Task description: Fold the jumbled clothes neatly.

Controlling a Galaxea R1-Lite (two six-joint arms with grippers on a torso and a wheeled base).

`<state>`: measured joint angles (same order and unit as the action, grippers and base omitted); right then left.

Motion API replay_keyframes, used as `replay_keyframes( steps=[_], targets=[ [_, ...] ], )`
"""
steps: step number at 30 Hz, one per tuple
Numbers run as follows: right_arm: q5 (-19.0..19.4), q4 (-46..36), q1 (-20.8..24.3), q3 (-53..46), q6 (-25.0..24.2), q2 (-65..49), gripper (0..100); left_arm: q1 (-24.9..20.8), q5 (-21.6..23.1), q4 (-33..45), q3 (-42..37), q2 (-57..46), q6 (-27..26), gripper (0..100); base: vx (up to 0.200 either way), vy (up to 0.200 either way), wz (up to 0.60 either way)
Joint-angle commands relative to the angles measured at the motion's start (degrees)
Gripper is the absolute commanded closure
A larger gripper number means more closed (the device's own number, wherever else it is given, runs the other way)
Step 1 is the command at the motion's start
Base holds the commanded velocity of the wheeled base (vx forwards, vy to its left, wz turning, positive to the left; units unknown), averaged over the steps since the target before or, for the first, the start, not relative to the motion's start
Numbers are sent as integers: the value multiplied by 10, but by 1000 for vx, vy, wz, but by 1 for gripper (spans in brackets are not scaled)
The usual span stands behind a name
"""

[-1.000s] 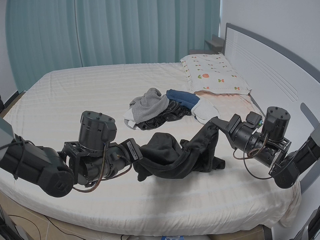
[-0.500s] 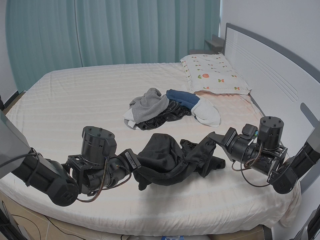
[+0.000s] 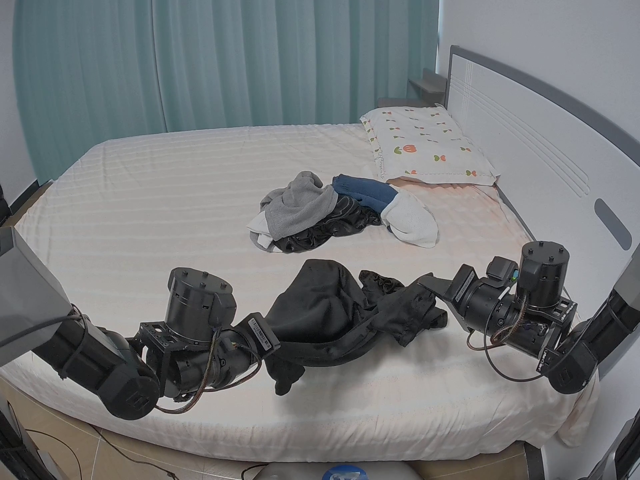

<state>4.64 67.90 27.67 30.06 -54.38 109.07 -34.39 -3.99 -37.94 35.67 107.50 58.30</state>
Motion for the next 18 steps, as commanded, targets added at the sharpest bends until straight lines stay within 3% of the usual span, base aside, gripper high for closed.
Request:
replay_keyframes(
  steps=[1,11,18],
  targets=[
    [0,-1,-2,-2,0,4,100,2,5,0,-1,3,2,100,0,0,0],
    [-5,0,-2,0,0,14,100,6,8,1,10,1,37,100,0,0,0],
    [-50,0,14,6,2,18,100,21,8,1,12,-3,38,100,0,200,0]
  ],
)
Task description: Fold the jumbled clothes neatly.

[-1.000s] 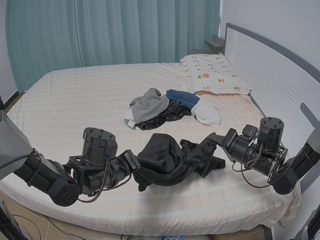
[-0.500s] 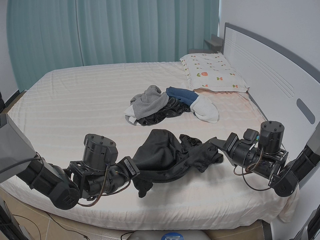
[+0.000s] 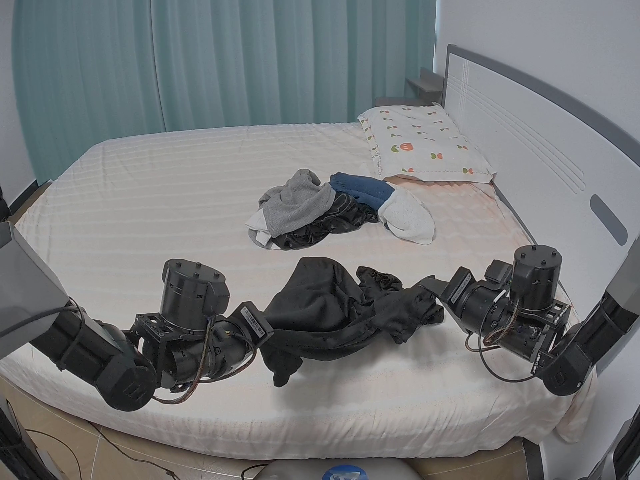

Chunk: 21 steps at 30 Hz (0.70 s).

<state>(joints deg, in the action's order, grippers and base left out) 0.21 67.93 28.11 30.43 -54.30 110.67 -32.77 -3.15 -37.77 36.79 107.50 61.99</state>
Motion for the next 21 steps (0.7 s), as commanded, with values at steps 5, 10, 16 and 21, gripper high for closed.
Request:
replay_keyframes(
  steps=[5,10,16,21],
  targets=[
    [-23,0,11,4,2,-4,100,5,-3,1,0,-4,0,100,0,200,0],
    [-47,14,11,4,13,-5,100,5,-8,1,2,-13,-2,100,0,200,0],
    [-89,26,19,11,43,-3,100,4,-11,3,1,-21,-4,100,0,200,0],
    [-109,27,29,12,67,-2,100,4,-20,3,2,-28,-6,100,0,200,0]
  ],
)
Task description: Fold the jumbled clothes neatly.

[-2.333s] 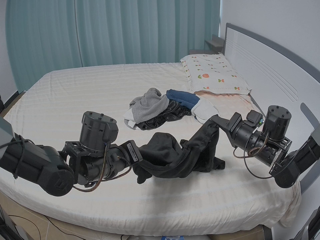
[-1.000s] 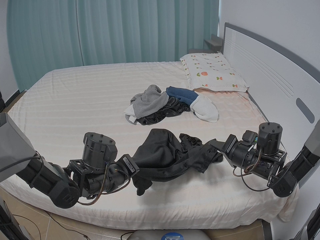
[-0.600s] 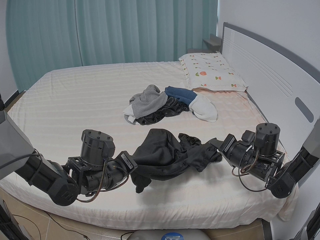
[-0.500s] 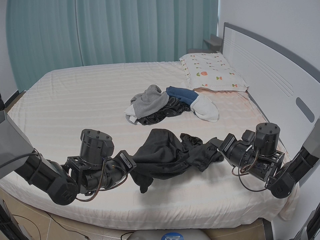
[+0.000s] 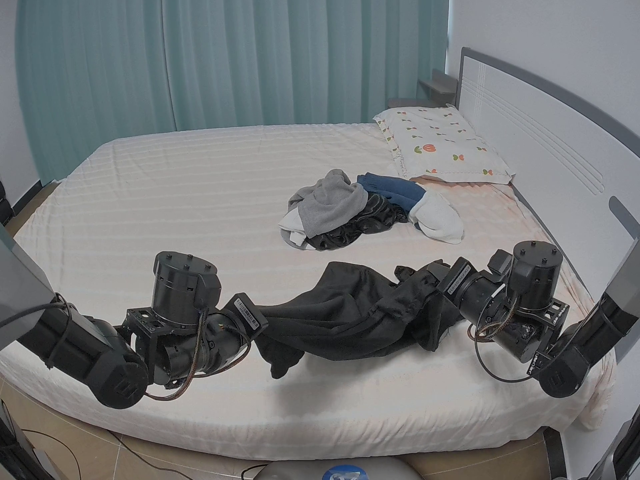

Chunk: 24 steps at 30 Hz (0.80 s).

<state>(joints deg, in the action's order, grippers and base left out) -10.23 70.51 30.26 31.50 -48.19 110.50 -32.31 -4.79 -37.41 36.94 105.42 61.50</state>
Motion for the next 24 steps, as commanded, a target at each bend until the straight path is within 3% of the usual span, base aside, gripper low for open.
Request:
replay_keyframes(
  steps=[1,8,24],
  targets=[
    [-8,1,10,2,9,2,100,0,-6,0,1,-9,-2,100,0,200,0],
    [-44,1,20,15,26,3,100,0,-10,-1,0,-11,-4,100,0,200,0],
    [-39,54,21,9,32,10,100,0,-10,0,-6,-22,-17,100,0,200,0]
  ],
)
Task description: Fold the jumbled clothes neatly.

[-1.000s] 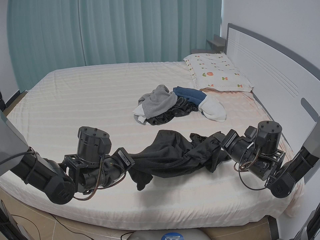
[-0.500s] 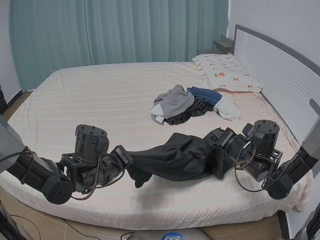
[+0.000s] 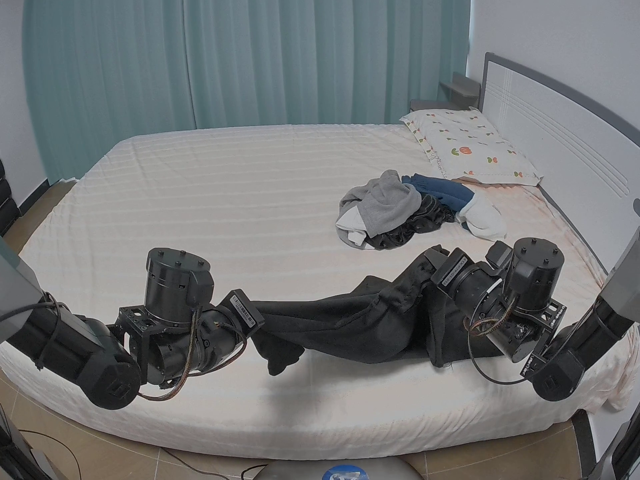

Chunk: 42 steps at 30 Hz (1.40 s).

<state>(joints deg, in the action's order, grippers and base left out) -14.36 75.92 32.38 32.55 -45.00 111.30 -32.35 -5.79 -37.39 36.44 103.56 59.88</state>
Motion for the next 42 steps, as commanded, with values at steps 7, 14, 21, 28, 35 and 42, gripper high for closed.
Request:
replay_keyframes(
  steps=[7,14,21,28,35,42],
  targets=[
    [14,1,1,0,-8,1,100,-2,1,0,-3,1,-1,100,0,200,0],
    [25,1,1,0,-26,-2,100,-3,1,0,-3,-3,-1,100,0,200,0],
    [27,13,6,0,-28,-3,100,-3,3,0,-4,2,-1,100,0,200,0],
    [32,22,9,-3,-29,0,100,-4,3,0,-5,2,-1,100,0,200,0],
    [35,22,10,-5,-29,1,100,-4,3,0,-5,1,-1,100,0,200,0],
    [35,22,10,-5,-29,1,100,-5,3,-1,-5,3,1,100,0,200,0]
  ],
)
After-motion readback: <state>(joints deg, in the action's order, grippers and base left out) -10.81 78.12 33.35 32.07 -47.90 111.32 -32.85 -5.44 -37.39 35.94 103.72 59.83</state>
